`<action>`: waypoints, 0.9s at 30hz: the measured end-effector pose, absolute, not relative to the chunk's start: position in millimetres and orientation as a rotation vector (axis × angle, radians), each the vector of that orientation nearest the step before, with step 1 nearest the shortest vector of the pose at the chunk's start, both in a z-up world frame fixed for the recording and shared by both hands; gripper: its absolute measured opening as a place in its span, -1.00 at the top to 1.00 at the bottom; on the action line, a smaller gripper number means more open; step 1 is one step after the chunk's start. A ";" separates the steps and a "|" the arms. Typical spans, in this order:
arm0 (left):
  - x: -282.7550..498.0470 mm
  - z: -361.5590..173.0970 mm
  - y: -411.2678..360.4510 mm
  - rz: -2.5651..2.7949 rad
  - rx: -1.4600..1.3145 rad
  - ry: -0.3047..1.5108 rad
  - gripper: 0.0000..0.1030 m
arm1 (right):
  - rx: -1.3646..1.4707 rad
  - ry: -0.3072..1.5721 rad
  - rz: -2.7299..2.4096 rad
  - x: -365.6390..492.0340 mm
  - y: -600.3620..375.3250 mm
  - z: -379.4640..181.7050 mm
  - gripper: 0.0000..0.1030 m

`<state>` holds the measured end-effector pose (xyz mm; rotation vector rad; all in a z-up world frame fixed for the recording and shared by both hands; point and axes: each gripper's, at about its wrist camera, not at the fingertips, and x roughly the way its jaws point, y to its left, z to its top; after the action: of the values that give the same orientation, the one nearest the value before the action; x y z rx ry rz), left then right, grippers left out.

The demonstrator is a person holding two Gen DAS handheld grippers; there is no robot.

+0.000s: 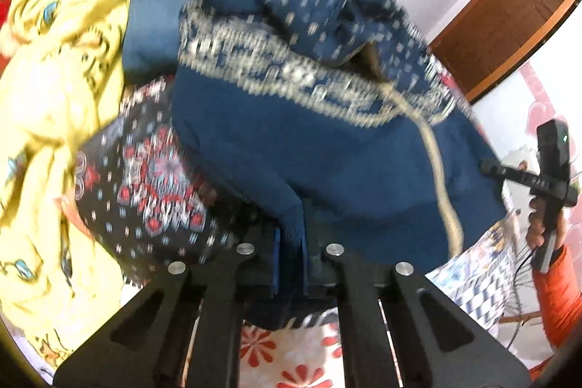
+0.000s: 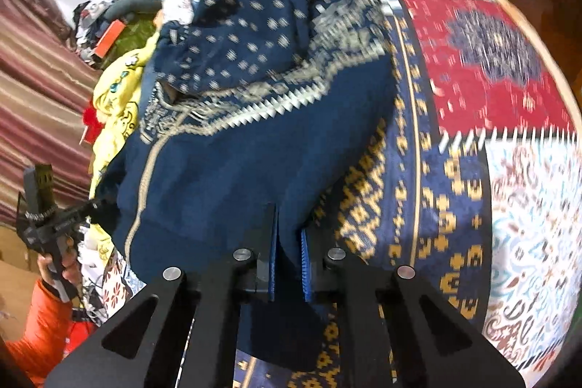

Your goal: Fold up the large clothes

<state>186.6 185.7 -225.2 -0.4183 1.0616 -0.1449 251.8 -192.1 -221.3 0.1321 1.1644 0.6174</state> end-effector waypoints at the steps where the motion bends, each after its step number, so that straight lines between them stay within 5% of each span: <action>1: 189.7 -215.6 186.1 -0.153 -0.427 1.035 0.87 | 0.134 1.145 0.625 253.5 -190.7 -216.1 0.84; 17: 310.1 -92.0 239.0 -0.117 -0.449 0.679 0.89 | 0.126 0.834 0.575 370.7 -159.7 -114.2 0.86; 27: 440.4 -165.5 301.3 0.080 -0.526 0.792 0.88 | 0.082 0.889 0.450 495.7 -113.3 -155.8 0.86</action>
<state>440.4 301.3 -165.5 -0.5261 0.7920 0.0802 495.7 -113.3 -155.8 0.0816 0.8888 0.4499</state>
